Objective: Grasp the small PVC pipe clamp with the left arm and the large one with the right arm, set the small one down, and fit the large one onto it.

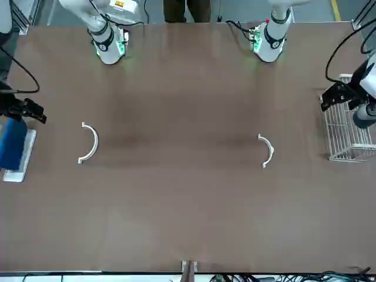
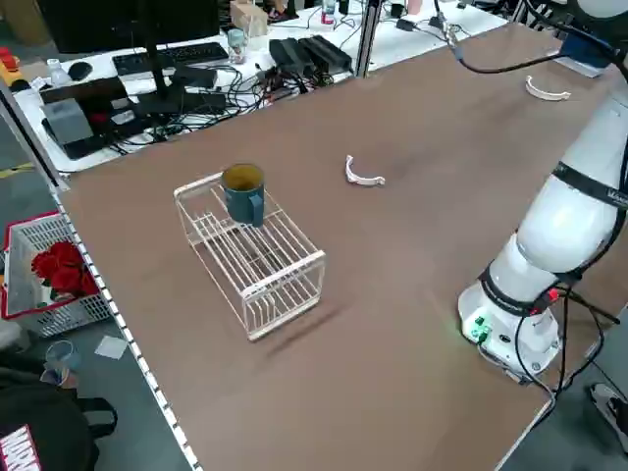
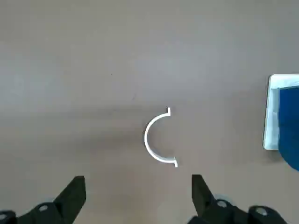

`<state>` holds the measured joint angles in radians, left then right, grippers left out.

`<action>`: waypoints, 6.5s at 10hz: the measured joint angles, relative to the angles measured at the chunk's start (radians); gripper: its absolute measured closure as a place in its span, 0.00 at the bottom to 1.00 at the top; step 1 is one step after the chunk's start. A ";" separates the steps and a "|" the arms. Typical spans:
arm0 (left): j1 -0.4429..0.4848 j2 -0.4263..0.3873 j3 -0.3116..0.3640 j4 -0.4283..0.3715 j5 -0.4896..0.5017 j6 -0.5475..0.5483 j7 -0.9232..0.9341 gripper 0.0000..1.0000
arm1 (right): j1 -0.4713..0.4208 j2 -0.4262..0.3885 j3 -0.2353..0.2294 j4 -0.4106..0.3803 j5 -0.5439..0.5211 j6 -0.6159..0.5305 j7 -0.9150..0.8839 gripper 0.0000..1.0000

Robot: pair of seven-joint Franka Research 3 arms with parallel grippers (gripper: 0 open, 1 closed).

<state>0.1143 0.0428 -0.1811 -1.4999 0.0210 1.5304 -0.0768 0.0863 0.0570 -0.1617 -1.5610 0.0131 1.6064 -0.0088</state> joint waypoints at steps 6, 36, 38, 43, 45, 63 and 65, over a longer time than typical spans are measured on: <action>0.003 0.081 0.001 -0.019 0.000 0.075 -0.001 0.00 | 0.000 -0.001 -0.002 -0.008 -0.001 -0.001 0.000 0.00; -0.133 0.358 -0.348 -0.374 0.215 0.699 -0.718 0.79 | 0.002 0.296 0.030 -0.780 0.025 1.031 0.004 0.86; -0.309 0.494 -0.345 -0.216 0.215 0.695 -0.910 0.79 | 0.010 0.252 0.035 -0.725 0.029 0.903 0.005 0.86; -0.700 0.784 -0.135 0.074 0.220 0.690 -1.095 0.79 | 0.039 0.140 0.036 -0.468 0.034 0.469 0.054 0.86; -0.727 0.828 -0.127 0.133 0.220 0.691 -1.100 0.79 | 0.049 0.124 0.075 -0.342 0.037 0.341 0.134 0.86; -0.205 0.457 -0.229 0.077 0.195 0.409 -0.784 0.03 | 0.336 0.556 0.520 0.106 -0.166 0.479 1.095 0.86; -0.087 0.374 -0.253 0.059 0.167 0.308 -0.661 0.01 | 0.407 0.668 0.518 0.148 -0.274 0.576 1.216 0.86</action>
<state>0.0273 0.4164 -0.4337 -1.4411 0.1879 1.8380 -0.7373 0.4933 0.7249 0.3563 -1.4134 -0.2608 2.1825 1.2068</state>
